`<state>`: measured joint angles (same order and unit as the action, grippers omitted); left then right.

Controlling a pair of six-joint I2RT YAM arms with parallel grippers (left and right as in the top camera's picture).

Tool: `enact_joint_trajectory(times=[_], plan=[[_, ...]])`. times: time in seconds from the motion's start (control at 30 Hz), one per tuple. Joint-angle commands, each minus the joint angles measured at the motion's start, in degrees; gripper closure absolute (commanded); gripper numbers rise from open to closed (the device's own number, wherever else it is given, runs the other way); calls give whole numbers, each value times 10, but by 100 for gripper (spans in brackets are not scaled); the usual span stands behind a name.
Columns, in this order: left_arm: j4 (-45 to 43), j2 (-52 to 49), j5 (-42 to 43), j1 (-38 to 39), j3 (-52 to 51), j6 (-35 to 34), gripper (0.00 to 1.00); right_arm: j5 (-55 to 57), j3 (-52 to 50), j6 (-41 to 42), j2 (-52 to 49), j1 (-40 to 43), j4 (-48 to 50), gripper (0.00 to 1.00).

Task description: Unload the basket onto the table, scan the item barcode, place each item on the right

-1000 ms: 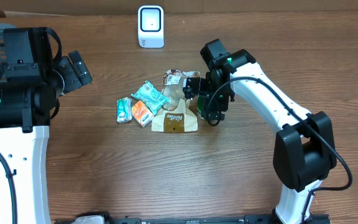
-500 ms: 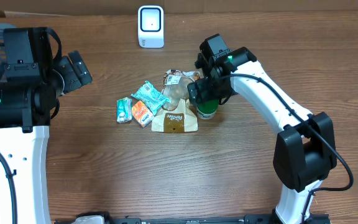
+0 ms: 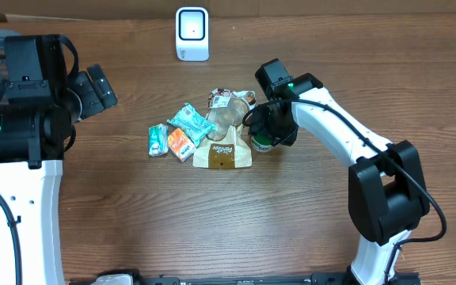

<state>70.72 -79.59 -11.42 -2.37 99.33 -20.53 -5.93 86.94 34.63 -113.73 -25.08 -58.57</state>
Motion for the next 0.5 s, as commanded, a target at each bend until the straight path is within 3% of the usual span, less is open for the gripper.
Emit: enact_joint_trajectory(times=[0.0, 0.37, 0.47], plan=[[-2, 9, -6, -2, 5, 13, 1, 9, 6, -81, 6, 13, -3, 45], [-2, 8, -6, -2, 5, 13, 0, -1, 42, -668, 6, 26, -65, 37], [-2, 8, -6, -2, 5, 13, 0, -2, 42, -748, 5, 26, -64, 36]])
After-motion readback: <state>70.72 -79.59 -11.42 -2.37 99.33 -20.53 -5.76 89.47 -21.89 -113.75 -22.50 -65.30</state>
